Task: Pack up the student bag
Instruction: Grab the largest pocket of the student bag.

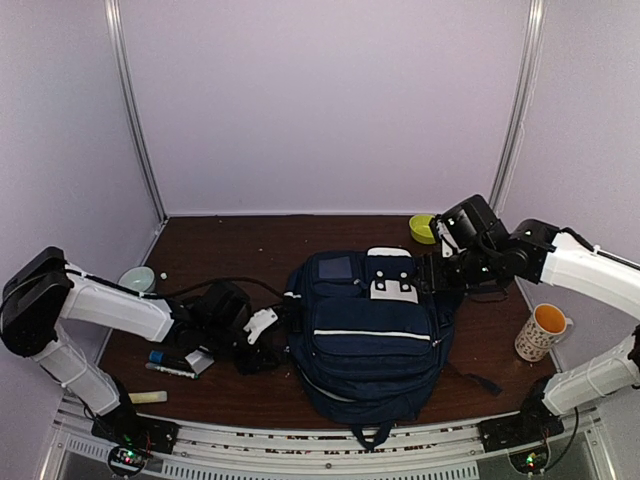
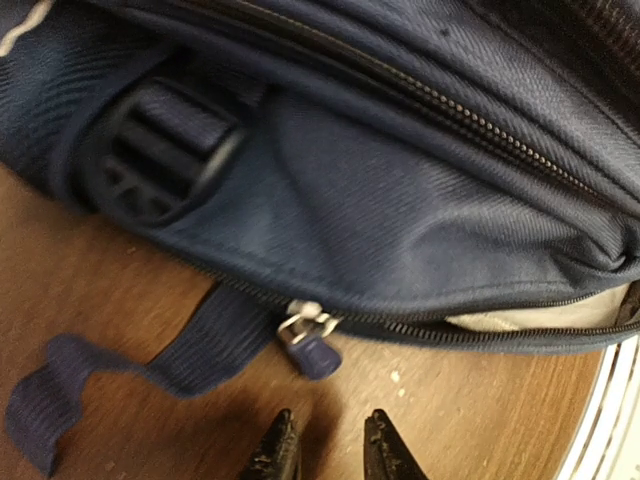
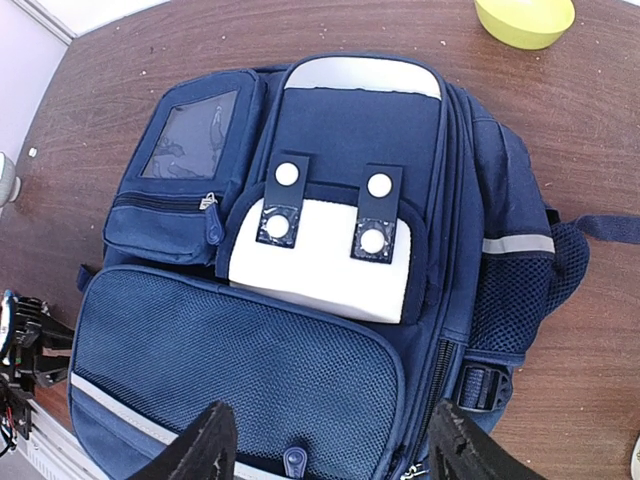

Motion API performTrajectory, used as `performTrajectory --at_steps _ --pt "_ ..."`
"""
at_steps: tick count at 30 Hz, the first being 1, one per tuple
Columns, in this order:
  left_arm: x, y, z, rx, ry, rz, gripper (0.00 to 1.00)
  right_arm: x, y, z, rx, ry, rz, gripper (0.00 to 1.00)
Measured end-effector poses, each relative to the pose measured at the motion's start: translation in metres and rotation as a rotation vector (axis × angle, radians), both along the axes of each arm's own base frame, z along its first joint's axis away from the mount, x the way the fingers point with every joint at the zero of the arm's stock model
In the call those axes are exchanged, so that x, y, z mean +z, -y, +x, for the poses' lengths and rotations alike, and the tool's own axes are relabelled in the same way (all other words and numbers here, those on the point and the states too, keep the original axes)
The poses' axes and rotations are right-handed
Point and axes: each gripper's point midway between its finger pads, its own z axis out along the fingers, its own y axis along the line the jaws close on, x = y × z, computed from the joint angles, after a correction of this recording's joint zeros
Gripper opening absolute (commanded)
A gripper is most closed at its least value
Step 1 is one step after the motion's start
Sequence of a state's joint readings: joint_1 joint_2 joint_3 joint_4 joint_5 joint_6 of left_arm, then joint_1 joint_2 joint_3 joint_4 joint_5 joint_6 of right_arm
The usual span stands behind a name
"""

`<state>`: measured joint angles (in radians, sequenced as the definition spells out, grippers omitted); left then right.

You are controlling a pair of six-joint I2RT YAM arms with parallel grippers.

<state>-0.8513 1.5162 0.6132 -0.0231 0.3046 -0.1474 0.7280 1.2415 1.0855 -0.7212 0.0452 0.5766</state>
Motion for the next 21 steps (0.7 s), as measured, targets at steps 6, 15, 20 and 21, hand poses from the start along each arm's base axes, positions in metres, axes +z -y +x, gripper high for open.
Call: performTrajectory --at_steps 6,15,20,21 --pt "-0.011 0.014 0.003 -0.040 -0.005 -0.026 0.27 -0.002 0.003 -0.004 -0.006 -0.006 0.009 0.66" --pt "-0.010 0.023 0.013 -0.056 0.046 -0.052 0.40 -0.009 0.006 -0.008 -0.013 -0.020 0.006 0.66" --pt "-0.011 0.021 0.019 -0.038 0.078 -0.037 0.38 -0.008 0.005 -0.009 -0.009 -0.021 0.013 0.66" --pt "-0.011 0.021 0.020 -0.035 0.083 -0.034 0.36 -0.008 0.005 -0.009 -0.008 -0.020 0.014 0.66"
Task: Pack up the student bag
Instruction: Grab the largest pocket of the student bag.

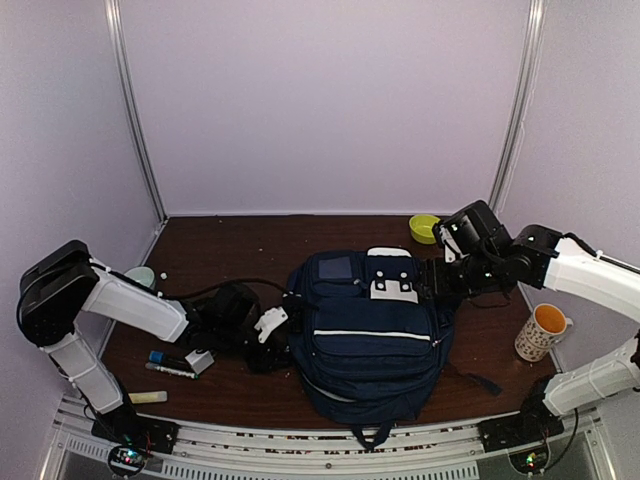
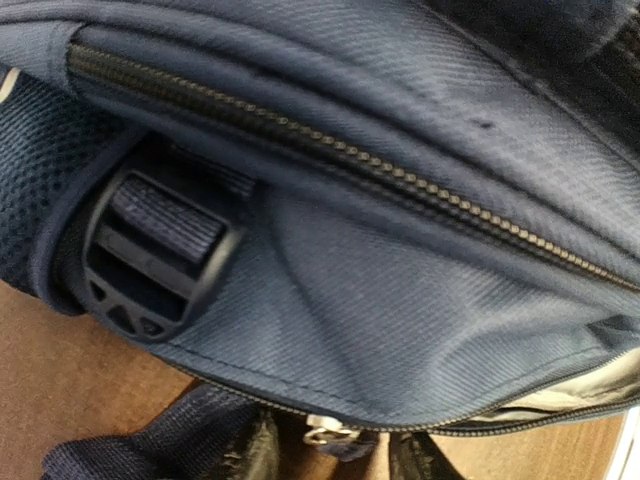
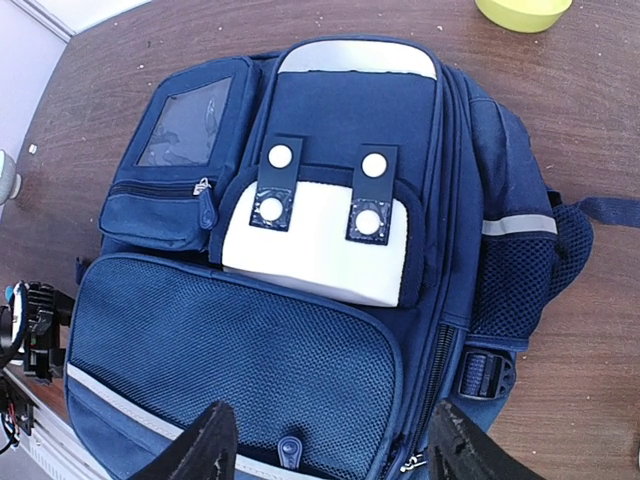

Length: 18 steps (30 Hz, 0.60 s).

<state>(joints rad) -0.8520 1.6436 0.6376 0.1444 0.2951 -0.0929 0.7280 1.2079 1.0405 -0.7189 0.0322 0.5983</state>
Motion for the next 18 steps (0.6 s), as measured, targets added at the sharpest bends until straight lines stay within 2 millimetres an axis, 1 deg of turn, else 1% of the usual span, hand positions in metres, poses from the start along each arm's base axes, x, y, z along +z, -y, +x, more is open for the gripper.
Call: performTrajectory --at_steps 3,9,11,14,16,18 --pt "-0.0005 -0.0013 0.0023 0.005 0.014 0.008 0.30 0.0011 -0.0018 0.0005 0.004 0.003 0.009 0.65" --pt "-0.0015 -0.0021 0.0034 0.003 0.039 -0.001 0.23 0.0019 -0.0041 0.0003 0.011 0.002 0.019 0.65" --pt "-0.0014 -0.0016 0.0028 0.000 0.041 -0.010 0.17 0.0021 -0.0044 0.0001 0.012 0.002 0.021 0.64" --pt "-0.0016 -0.0007 0.0007 -0.008 0.035 -0.019 0.04 0.0019 -0.0053 -0.0011 0.017 0.001 0.030 0.63" --pt "-0.0021 -0.0005 -0.0005 -0.013 0.033 -0.022 0.00 0.0024 -0.0066 -0.0024 0.022 0.001 0.043 0.63" --pt "-0.0019 -0.0002 -0.0005 -0.012 0.035 -0.027 0.00 0.0028 -0.0099 -0.0049 0.037 0.000 0.058 0.63"
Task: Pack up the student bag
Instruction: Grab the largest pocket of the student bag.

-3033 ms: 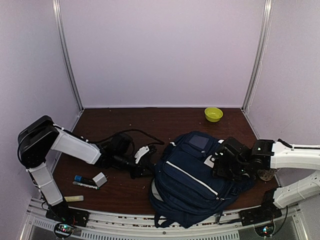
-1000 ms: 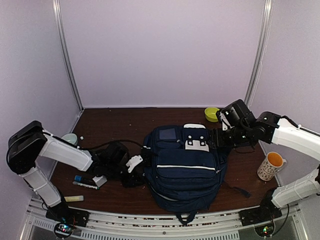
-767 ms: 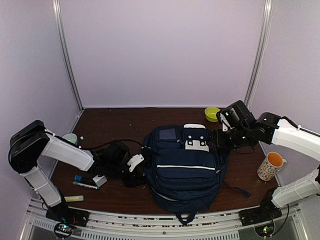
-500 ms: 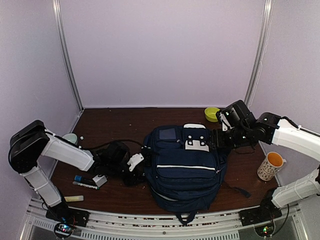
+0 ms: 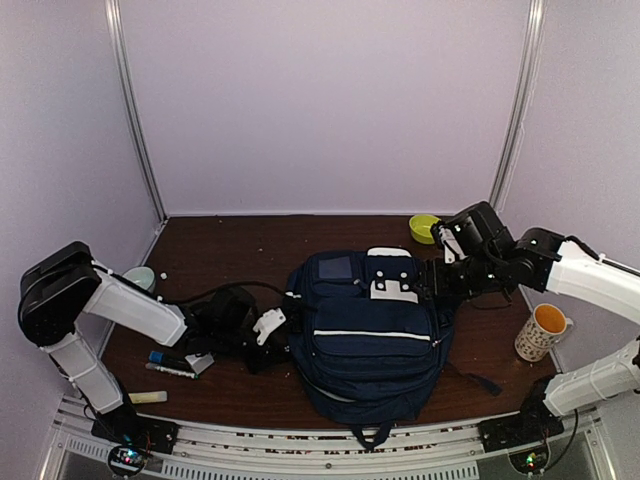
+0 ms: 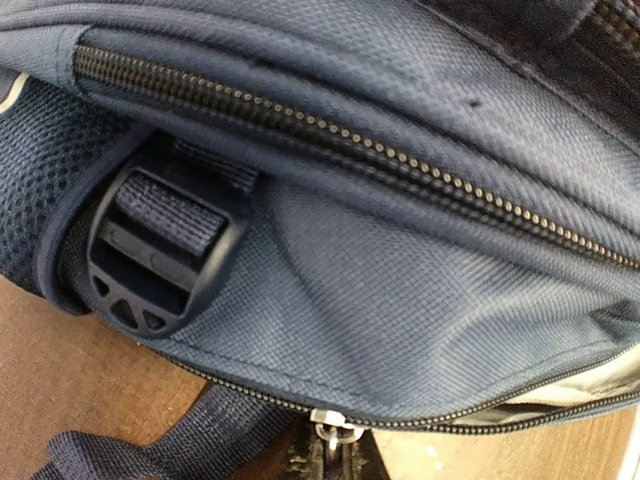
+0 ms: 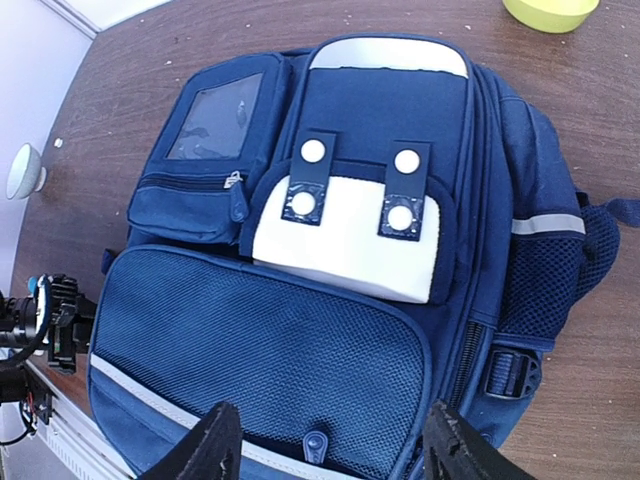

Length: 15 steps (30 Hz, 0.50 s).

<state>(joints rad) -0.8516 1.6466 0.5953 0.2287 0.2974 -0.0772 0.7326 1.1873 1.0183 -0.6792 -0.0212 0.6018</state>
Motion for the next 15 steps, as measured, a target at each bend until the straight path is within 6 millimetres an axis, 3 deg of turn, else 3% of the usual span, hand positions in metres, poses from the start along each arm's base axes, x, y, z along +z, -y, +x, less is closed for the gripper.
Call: performTrajectory --at_steps 8,15 --pt "0.006 -0.009 -0.002 0.038 0.009 -0.008 0.00 0.005 -0.037 -0.027 0.146 0.006 0.052 0.61" --pt "0.013 -0.017 0.003 0.092 0.037 0.003 0.00 0.000 -0.097 -0.088 0.406 -0.015 0.082 0.59"
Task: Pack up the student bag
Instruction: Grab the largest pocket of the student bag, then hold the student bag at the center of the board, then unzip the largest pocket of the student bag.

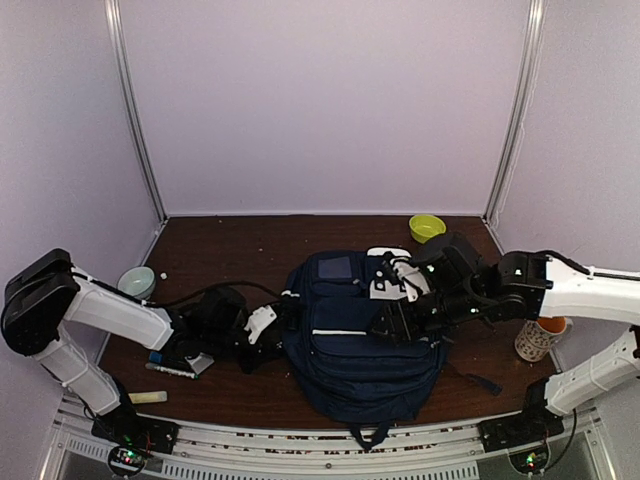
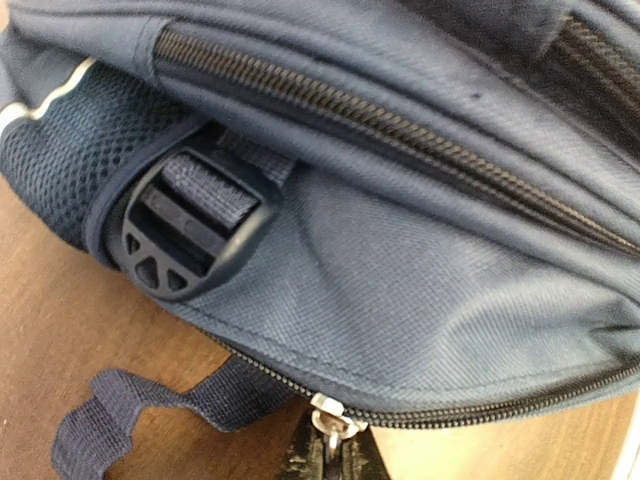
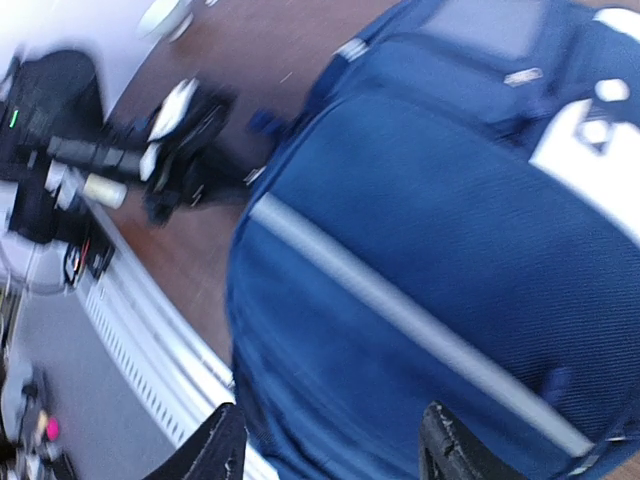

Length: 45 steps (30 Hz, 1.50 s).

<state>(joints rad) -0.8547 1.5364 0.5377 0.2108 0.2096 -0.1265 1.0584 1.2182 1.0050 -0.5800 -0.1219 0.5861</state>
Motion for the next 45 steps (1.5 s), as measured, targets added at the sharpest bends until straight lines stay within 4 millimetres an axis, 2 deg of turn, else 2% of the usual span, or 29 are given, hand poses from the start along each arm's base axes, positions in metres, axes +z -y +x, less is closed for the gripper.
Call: performTrajectory --at_steps 7,11,16,20,24,30,36,45 --pt "0.004 -0.004 0.015 0.064 -0.013 0.019 0.00 -0.035 -0.050 -0.067 0.264 -0.070 -0.052 0.56" --pt "0.005 -0.011 0.032 0.117 -0.029 0.029 0.00 -0.051 -0.070 -0.081 0.324 -0.091 -0.072 0.53" --pt "0.004 -0.015 0.035 0.134 -0.043 0.039 0.00 -0.074 -0.088 -0.076 0.313 -0.106 -0.093 0.51" --pt "0.003 -0.016 0.035 0.140 -0.052 0.041 0.00 -0.099 -0.098 -0.071 0.287 -0.131 -0.143 0.49" --pt "0.002 -0.016 0.034 0.147 -0.061 0.040 0.00 -0.111 -0.105 -0.068 0.274 -0.139 -0.170 0.49" --pt "-0.001 -0.021 0.028 0.157 -0.083 0.033 0.00 -0.113 -0.108 -0.061 0.239 -0.132 -0.175 0.48" --pt "0.008 -0.026 0.019 0.161 -0.089 0.002 0.00 -0.111 -0.113 -0.053 0.215 -0.126 -0.169 0.47" --pt "0.013 -0.021 -0.007 0.111 -0.103 0.014 0.00 -0.099 -0.127 -0.035 0.183 -0.098 -0.148 0.47"
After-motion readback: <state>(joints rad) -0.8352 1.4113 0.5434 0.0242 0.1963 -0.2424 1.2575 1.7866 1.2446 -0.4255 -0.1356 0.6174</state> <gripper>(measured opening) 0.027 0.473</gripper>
